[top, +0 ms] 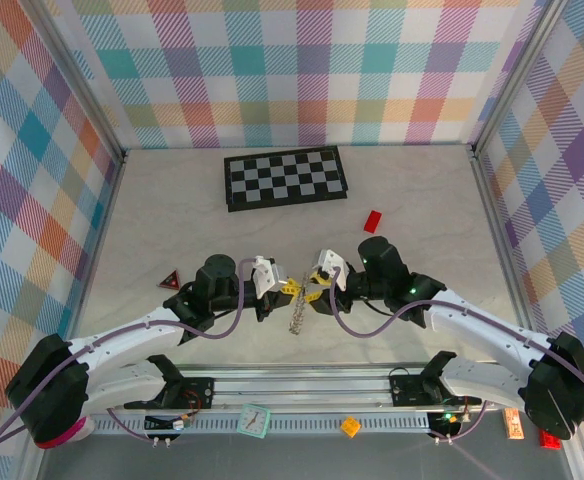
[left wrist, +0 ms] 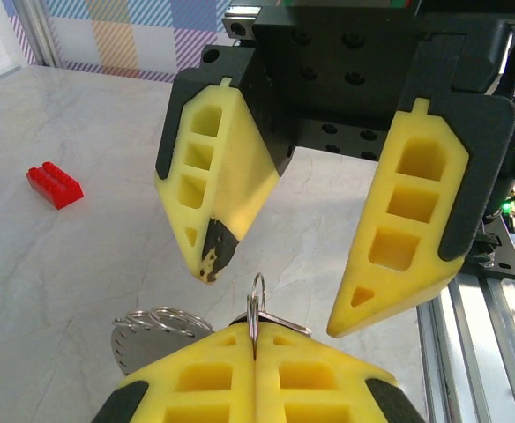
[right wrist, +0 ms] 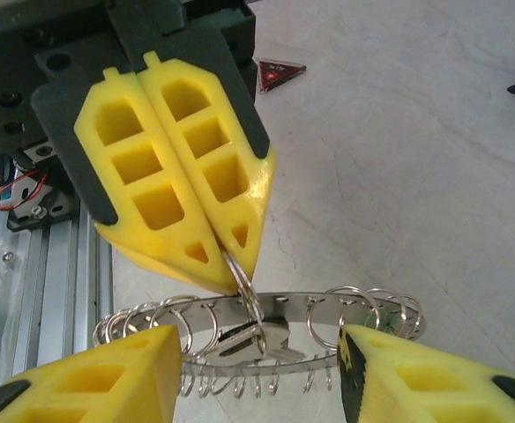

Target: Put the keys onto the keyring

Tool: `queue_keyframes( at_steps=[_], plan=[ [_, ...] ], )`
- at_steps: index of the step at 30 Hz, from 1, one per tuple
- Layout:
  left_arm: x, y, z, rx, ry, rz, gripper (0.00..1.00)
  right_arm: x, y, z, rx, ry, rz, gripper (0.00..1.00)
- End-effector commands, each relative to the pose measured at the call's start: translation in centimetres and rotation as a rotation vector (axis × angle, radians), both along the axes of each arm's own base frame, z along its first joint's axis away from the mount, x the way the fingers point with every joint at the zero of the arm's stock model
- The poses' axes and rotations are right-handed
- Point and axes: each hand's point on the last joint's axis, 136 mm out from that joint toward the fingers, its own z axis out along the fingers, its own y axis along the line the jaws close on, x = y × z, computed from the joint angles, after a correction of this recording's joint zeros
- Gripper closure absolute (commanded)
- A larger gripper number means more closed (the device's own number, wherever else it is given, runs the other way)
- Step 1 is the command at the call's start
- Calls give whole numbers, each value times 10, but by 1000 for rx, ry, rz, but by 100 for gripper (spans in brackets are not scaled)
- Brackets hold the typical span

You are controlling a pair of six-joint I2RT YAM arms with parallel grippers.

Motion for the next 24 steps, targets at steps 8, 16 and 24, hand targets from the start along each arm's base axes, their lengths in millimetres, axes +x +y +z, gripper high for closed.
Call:
queue_keyframes(
  at_steps=[8, 16, 24],
  plan=[
    [2, -5, 28, -64, -46, -8, 100, 12, 8, 3, 8, 7, -37, 60],
    [2, -6, 29, -67, -46, -10, 100, 13, 4, -1, -24, 2, -45, 76],
    [5, -6, 35, -83, -34, 12, 100, 9, 6, 5, -15, -22, -9, 99]
  ],
)
